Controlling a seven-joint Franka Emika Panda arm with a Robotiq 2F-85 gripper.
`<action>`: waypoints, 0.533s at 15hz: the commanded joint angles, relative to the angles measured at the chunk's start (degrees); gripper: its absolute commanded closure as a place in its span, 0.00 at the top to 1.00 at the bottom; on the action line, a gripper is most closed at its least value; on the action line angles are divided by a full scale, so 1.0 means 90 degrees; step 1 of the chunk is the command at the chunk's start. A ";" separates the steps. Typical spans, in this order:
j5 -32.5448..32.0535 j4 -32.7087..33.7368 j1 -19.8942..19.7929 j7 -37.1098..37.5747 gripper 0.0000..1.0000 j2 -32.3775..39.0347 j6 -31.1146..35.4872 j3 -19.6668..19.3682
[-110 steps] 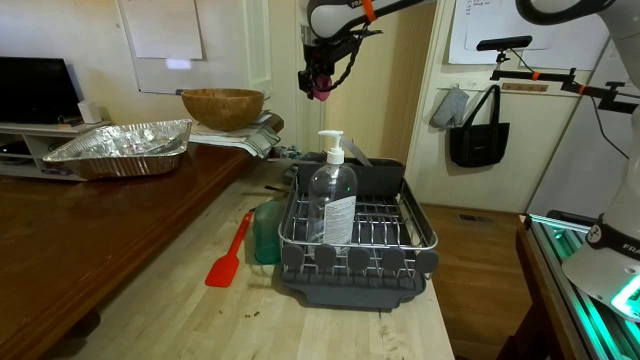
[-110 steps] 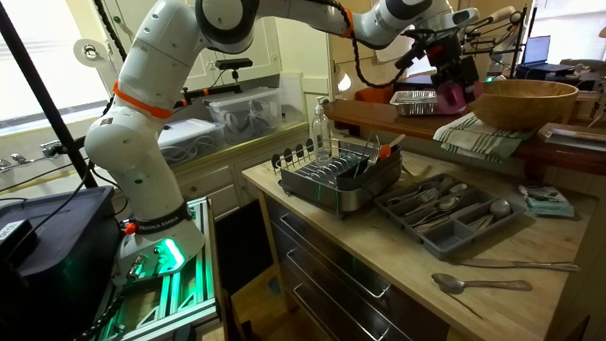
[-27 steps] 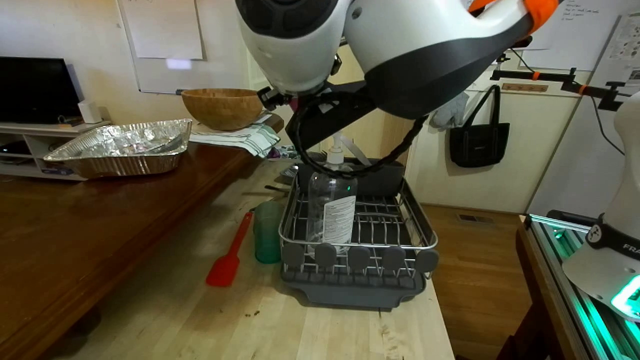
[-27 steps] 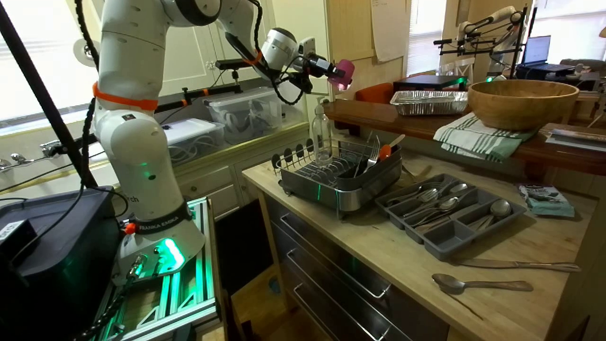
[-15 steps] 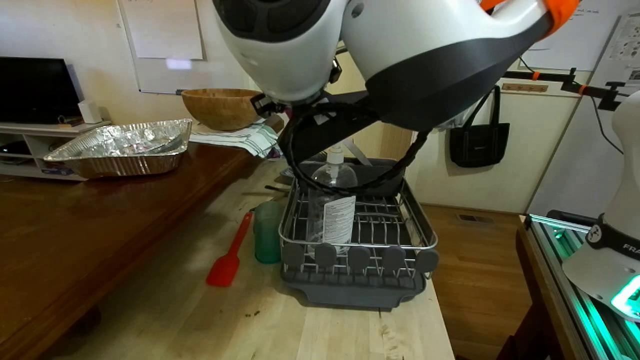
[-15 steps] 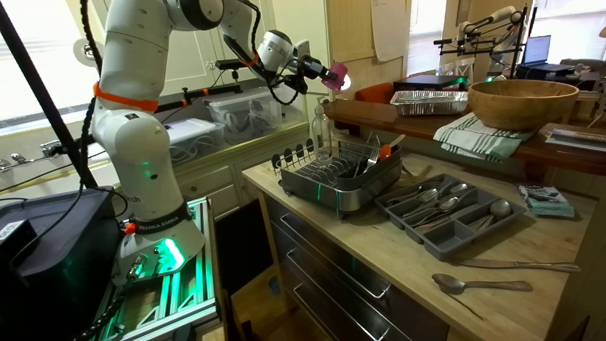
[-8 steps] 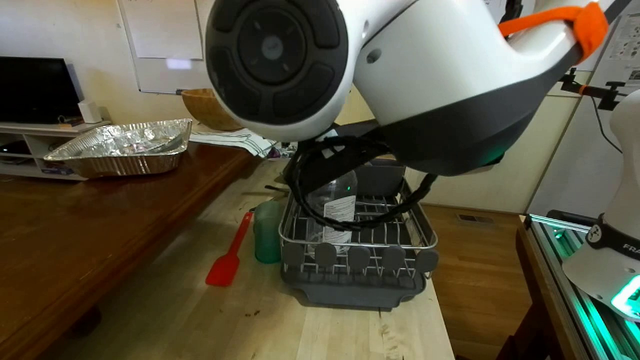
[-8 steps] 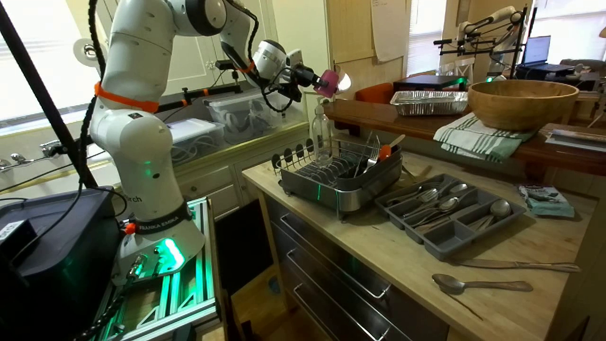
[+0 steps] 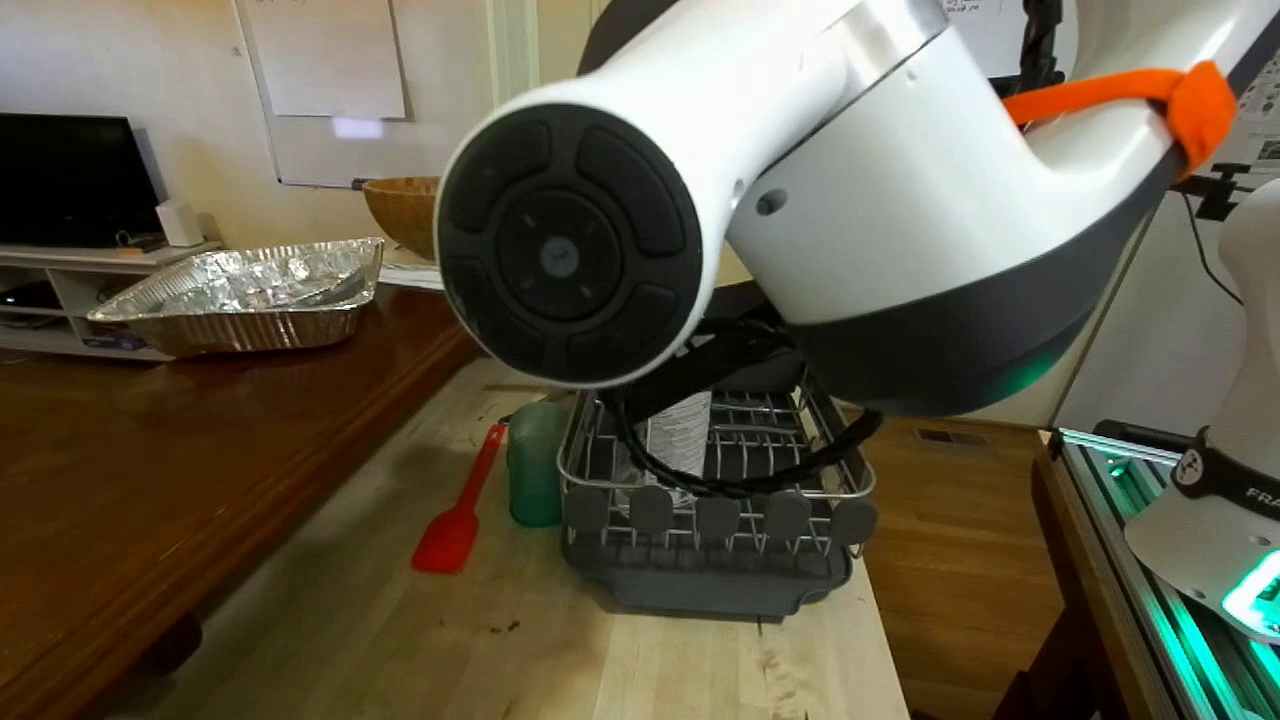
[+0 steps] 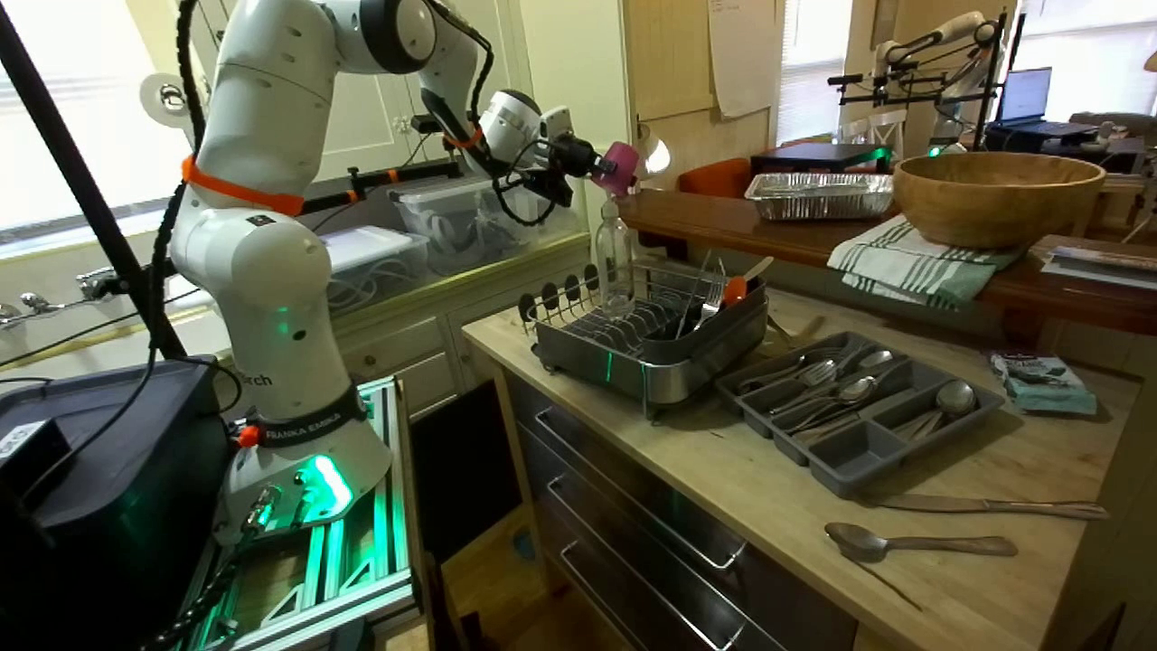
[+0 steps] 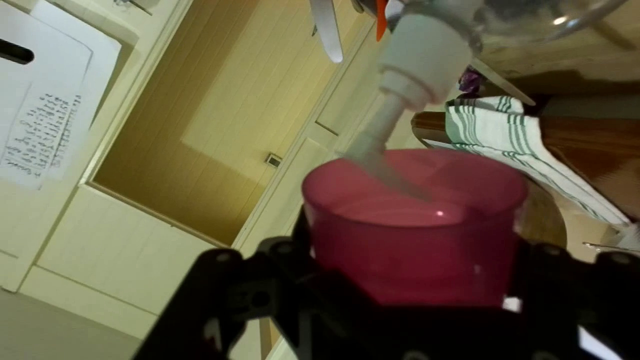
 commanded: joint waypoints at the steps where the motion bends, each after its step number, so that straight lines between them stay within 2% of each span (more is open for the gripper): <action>1: 0.0217 -0.0097 0.0189 0.0419 0.49 0.0030 -0.0588 0.0100; 8: 0.0770 -0.0132 0.0377 0.1040 0.49 0.0177 -0.1091 0.0194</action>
